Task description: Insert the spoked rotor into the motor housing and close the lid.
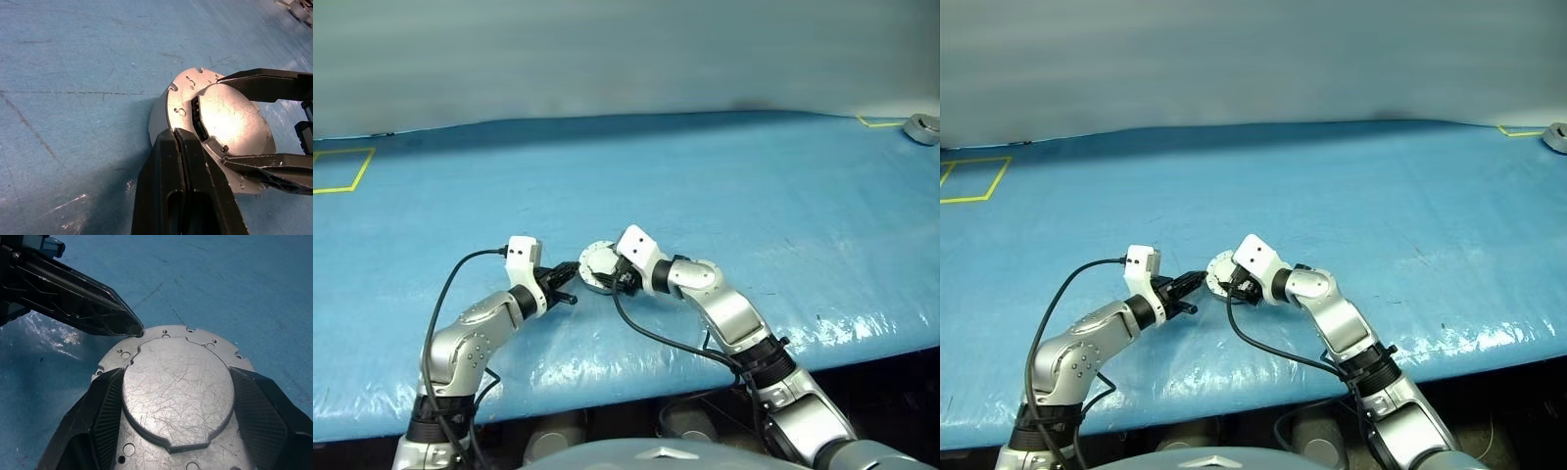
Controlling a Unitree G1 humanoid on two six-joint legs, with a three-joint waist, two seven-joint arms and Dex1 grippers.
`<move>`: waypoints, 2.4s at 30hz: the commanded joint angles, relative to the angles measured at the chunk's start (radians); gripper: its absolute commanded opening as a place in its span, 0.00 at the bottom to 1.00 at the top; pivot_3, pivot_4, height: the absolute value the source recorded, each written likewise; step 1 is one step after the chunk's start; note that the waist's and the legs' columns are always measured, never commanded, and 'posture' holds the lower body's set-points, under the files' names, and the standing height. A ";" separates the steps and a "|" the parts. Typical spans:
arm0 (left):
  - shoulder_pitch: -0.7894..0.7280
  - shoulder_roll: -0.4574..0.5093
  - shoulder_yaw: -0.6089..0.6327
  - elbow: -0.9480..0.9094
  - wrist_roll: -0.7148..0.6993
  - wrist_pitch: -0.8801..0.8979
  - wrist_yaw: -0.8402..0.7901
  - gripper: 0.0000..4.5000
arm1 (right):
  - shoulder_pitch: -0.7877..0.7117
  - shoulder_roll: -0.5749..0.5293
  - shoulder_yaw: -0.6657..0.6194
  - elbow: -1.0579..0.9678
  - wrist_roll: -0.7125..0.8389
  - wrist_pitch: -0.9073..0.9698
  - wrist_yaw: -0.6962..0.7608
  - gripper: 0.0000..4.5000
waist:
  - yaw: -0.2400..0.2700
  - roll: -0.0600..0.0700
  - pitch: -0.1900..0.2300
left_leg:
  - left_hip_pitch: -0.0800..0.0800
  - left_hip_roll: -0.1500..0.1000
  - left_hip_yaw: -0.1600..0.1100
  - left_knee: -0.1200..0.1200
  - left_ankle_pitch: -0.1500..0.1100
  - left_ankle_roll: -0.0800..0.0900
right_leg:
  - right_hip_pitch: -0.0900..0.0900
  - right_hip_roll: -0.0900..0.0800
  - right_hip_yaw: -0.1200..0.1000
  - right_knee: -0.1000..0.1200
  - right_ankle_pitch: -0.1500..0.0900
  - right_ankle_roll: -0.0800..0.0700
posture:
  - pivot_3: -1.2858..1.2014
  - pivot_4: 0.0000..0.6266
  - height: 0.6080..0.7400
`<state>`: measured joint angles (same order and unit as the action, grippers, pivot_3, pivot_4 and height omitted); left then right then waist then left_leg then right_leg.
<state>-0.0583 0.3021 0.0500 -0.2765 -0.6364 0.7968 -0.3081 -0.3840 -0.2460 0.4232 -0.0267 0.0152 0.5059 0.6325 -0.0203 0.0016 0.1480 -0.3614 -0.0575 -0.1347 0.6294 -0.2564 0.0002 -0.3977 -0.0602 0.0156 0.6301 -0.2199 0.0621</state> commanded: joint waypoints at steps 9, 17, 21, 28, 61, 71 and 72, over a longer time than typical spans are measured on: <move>-0.025 -0.027 0.022 -0.023 0.018 -0.059 0.002 0.00 | 0.037 -0.014 0.047 0.066 -0.041 0.066 -0.003 0.67 | 0.000 0.000 0.000 | -0.001 0.000 0.000 -0.001 0.000 0.000 | 0.001 0.000 0.000 0.000 0.000 0.000 | 0.52 0.24 1.00; -0.025 -0.034 -0.042 0.014 0.043 -0.037 -0.033 0.00 | 0.037 -0.011 0.048 0.070 -0.044 0.064 -0.005 0.67 | -0.001 0.000 0.000 | -0.001 0.000 0.000 -0.001 0.000 0.000 | 0.001 0.000 0.000 0.000 0.000 0.000 | 0.52 0.24 1.00; -0.031 -0.036 -0.067 0.028 0.064 -0.008 -0.022 0.00 | 0.042 -0.011 0.047 0.067 -0.046 0.067 -0.008 0.67 | 0.000 -0.001 -0.001 | -0.001 0.000 0.000 -0.001 0.000 0.000 | 0.001 0.000 0.000 0.000 0.000 0.000 | 0.52 0.24 1.00; -0.035 -0.038 -0.078 0.038 0.088 0.020 -0.015 0.00 | 0.064 -0.012 0.033 0.034 -0.032 0.072 -0.008 0.67 | 0.002 -0.002 -0.003 | 0.002 0.000 0.000 -0.001 0.000 0.000 | 0.001 0.000 0.000 0.000 0.000 0.000 | 0.52 0.24 1.00; -0.040 -0.005 -0.069 0.007 0.136 -0.013 -0.069 0.00 | 0.318 0.484 -0.635 -0.260 0.758 0.512 -0.497 1.00 | 0.007 0.000 0.000 | -0.016 -0.002 0.000 0.000 0.001 0.000 | -0.013 -0.001 0.001 0.001 0.002 -0.005 | 0.52 0.24 1.00; -0.036 -0.007 -0.065 0.007 0.139 -0.019 -0.067 0.00 | 0.312 0.483 -0.576 -0.185 0.964 0.482 -0.614 1.00 | -0.001 0.000 -0.001 | -0.014 -0.001 0.001 0.000 0.001 0.002 | -0.012 -0.001 0.001 0.003 0.003 -0.005 | 0.52 0.24 1.00; -0.036 -0.007 -0.066 0.007 0.139 -0.020 -0.067 0.00 | 0.311 0.482 -0.571 -0.181 0.980 0.479 -0.623 1.00 | -0.002 0.000 -0.001 | -0.014 -0.001 0.001 0.000 0.001 0.002 | -0.012 -0.001 0.001 0.004 0.003 -0.005 | 0.52 0.24 1.00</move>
<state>-0.1032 0.2972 -0.0062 -0.2749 -0.5075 0.7705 -0.3729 -0.0673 0.0819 -0.1761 -0.2257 0.9588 0.9817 0.0295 -0.0220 0.0015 0.1470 -0.3757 -0.0588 -0.1338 0.6295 -0.2550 0.0021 -0.4100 -0.0609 0.0163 0.6340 -0.2169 0.0573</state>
